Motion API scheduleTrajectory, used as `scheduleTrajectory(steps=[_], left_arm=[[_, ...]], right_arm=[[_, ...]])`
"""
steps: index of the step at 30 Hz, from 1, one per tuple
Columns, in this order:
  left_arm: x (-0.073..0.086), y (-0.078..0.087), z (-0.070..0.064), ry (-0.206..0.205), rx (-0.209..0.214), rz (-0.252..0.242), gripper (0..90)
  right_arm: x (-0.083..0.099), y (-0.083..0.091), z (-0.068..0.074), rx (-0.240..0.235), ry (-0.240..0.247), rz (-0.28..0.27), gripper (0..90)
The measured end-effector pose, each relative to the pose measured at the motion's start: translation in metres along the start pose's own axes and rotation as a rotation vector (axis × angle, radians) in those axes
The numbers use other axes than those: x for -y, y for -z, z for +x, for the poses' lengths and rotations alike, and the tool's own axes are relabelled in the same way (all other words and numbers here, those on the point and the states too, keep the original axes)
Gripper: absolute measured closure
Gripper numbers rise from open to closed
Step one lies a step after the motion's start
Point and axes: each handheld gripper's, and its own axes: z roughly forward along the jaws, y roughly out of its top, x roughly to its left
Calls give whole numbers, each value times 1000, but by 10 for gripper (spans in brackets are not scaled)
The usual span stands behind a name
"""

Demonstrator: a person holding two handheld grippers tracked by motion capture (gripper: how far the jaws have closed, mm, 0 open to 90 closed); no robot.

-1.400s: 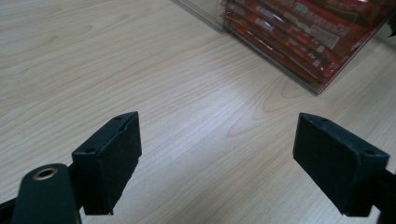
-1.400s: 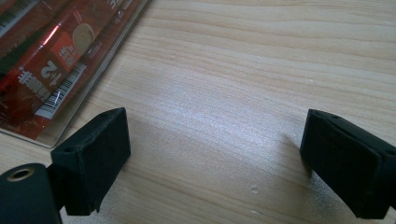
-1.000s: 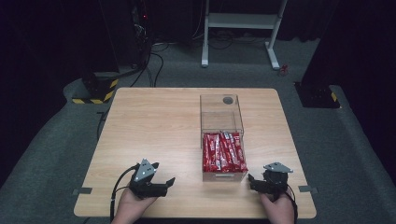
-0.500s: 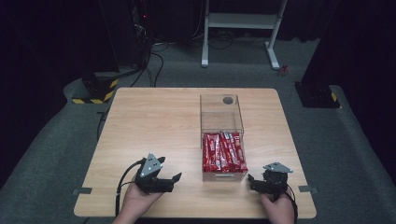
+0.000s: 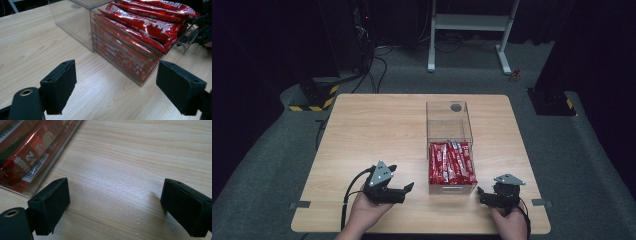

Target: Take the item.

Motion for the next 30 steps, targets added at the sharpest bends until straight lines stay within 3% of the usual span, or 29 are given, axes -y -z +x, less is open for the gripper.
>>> scheduleTrajectory(steps=[30], left_arm=[[-31,-27,-18,-13,59,-9,188]], right_arm=[[0,0,0,-7,11,-1,86]])
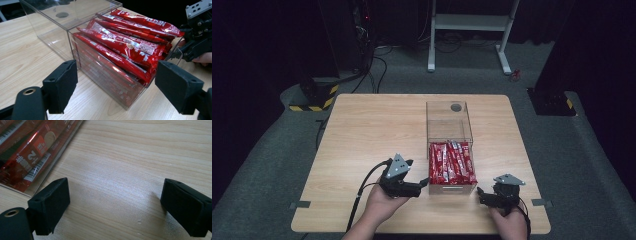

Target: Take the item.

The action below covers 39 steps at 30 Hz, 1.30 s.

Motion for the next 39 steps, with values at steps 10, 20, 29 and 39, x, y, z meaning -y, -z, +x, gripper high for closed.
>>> scheduleTrajectory(steps=[10,20,29,39], left_arm=[[-7,-10,-4,-5,17,4,190],[-13,-20,-7,2,37,3,200],[-20,-31,-12,-10,47,14,207],[-22,-40,-14,-9,44,23,243]], right_arm=[[0,0,0,-4,1,1,86],[0,0,0,-6,5,1,86],[0,0,0,-8,5,1,86],[0,0,0,-9,7,0,87]])
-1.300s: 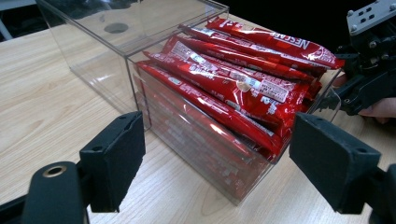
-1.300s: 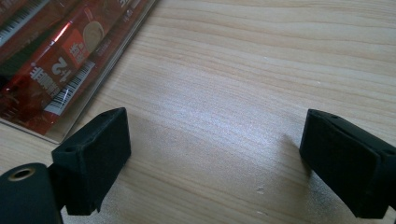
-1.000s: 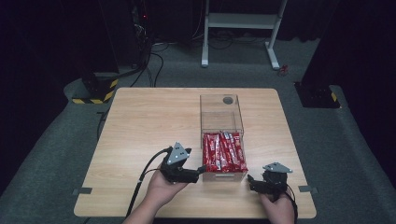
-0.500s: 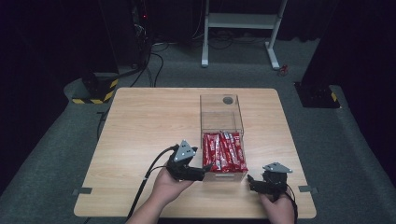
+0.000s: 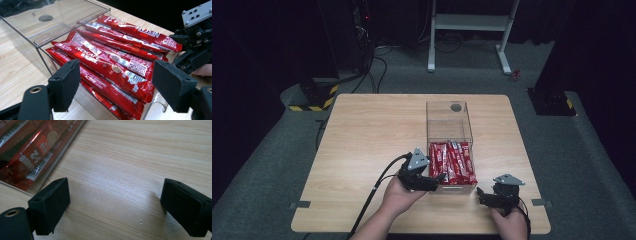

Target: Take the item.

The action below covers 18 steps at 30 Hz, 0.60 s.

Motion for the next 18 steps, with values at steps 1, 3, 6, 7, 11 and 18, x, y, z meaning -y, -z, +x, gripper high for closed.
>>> scheduleTrajectory(steps=[1,3,6,7,11,18], left_arm=[[0,-1,0,1,1,0,243],[0,-3,0,8,-4,-6,279],[0,-5,0,8,-4,-2,315],[0,-7,-1,12,1,5,334],[1,-10,-3,-2,-7,14,414],[2,-14,-7,-18,-13,28,535]], right_arm=[[0,0,0,0,0,0,87],[0,0,0,0,1,0,87],[0,0,0,0,1,0,87],[0,0,0,0,1,0,87],[0,0,0,0,0,0,87],[0,0,0,-1,-1,1,87]])
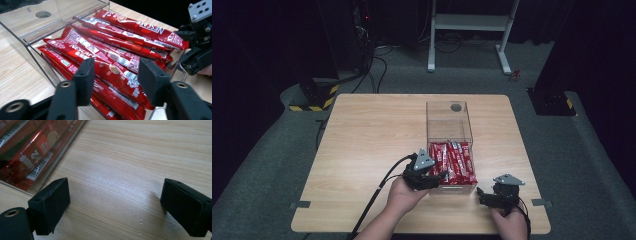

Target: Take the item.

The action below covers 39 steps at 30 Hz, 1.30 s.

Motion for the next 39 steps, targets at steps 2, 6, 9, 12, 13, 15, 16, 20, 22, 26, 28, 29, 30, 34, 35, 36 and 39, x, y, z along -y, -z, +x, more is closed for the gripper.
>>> scheduleTrajectory(steps=[2,6,9,12,13,15,16,20,22,26,28,29,30,34,35,36,39], left_arm=[[1,-1,-2,-11,-9,5,547],[1,-3,-4,-14,-36,6,599],[3,-5,-5,-9,-59,10,644],[5,-5,-4,-5,-65,11,664],[7,-5,-4,1,-69,7,676],[7,-5,-4,9,-69,3,688],[8,-4,-3,17,-65,3,699],[9,-4,-2,31,-57,1,754],[10,-3,-2,51,-42,-3,829],[11,-1,-1,71,-31,-15,875],[12,1,-1,79,-23,-25,889],[12,2,-2,80,-19,-27,891],[12,3,-2,77,-18,-30,891],[12,6,-2,82,-7,-35,894],[12,9,-3,85,-2,-40,894],[12,9,-3,85,-2,-40,894],[14,11,-3,93,5,-49,894]], right_arm=[[0,0,0,0,0,0,87],[0,0,0,-1,-1,1,87],[0,0,0,-1,2,-1,90],[0,0,0,-2,2,-1,90],[0,0,0,-1,3,-1,90],[0,0,0,-1,3,-1,90],[0,0,0,-1,2,-1,90],[0,0,0,-1,3,-1,90],[0,0,0,-2,2,-1,90],[0,0,0,-1,3,-1,90],[0,0,0,-1,3,-1,90],[0,0,0,-1,3,-1,90],[0,0,0,-2,3,-1,90],[0,0,0,-1,3,-1,90],[0,0,0,-2,3,-1,90],[0,0,0,-2,3,-1,90],[0,0,0,-2,1,0,91]])
